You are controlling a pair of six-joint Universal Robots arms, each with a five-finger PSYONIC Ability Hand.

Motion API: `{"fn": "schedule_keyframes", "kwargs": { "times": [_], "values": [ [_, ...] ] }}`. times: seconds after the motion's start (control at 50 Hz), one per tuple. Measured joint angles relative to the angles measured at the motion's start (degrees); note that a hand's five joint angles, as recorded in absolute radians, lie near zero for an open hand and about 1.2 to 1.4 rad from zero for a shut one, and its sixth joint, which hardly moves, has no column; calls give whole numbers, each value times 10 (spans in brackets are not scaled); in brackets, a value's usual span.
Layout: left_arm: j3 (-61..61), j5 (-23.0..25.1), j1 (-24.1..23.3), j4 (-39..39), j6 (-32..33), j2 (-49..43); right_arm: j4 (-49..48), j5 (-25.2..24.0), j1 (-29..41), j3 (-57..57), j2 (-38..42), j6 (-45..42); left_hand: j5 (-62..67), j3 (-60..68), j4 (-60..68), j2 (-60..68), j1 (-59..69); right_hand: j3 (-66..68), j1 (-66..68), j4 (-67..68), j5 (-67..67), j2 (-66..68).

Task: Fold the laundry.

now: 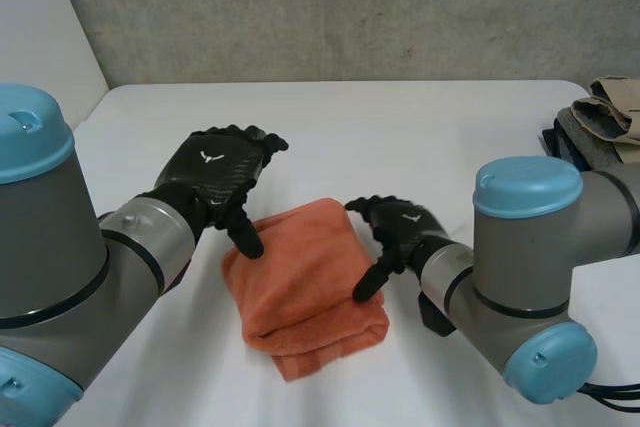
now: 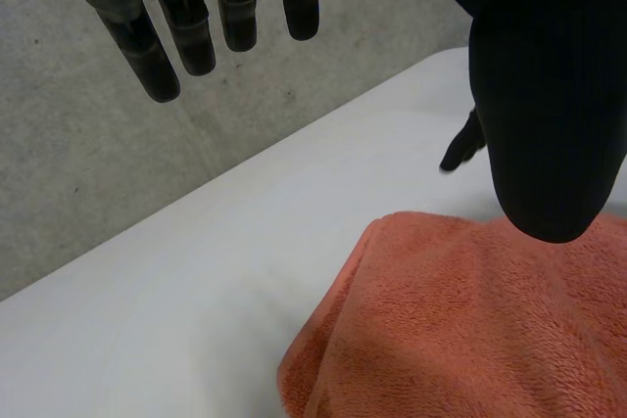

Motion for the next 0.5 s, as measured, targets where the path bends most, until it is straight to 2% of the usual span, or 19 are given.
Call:
{"fn": "schedule_keyframes", "kwargs": {
  "times": [0.12, 0.26, 0.34, 0.42, 0.5],
  "values": [
    [4, 2, 13, 0, 0, 8, 12, 82, -1, 5, -47, -78, 0, 0, -1, 0, -2, 0, 0, 0, 0, 0],
    [23, 29, 25, -1, 1, 33, 3, 93, 8, 16, -103, -181, 0, 0, -1, 0, -2, 0, 0, 0, 0, 0],
    [47, 81, 35, -4, 0, 52, -9, 74, 32, 36, -137, -254, 0, 0, -1, 0, -2, 0, 0, 0, 0, 0],
    [74, 159, 43, -12, -3, 67, -40, 53, 77, 85, -162, -334, 0, 0, -1, 0, -2, 0, 0, 0, 0, 0],
    [94, 241, 49, -25, -7, 73, -90, 49, 115, 139, -164, -371, 0, 0, -1, 0, -2, 0, 0, 0, 0, 0]
  ]
}}
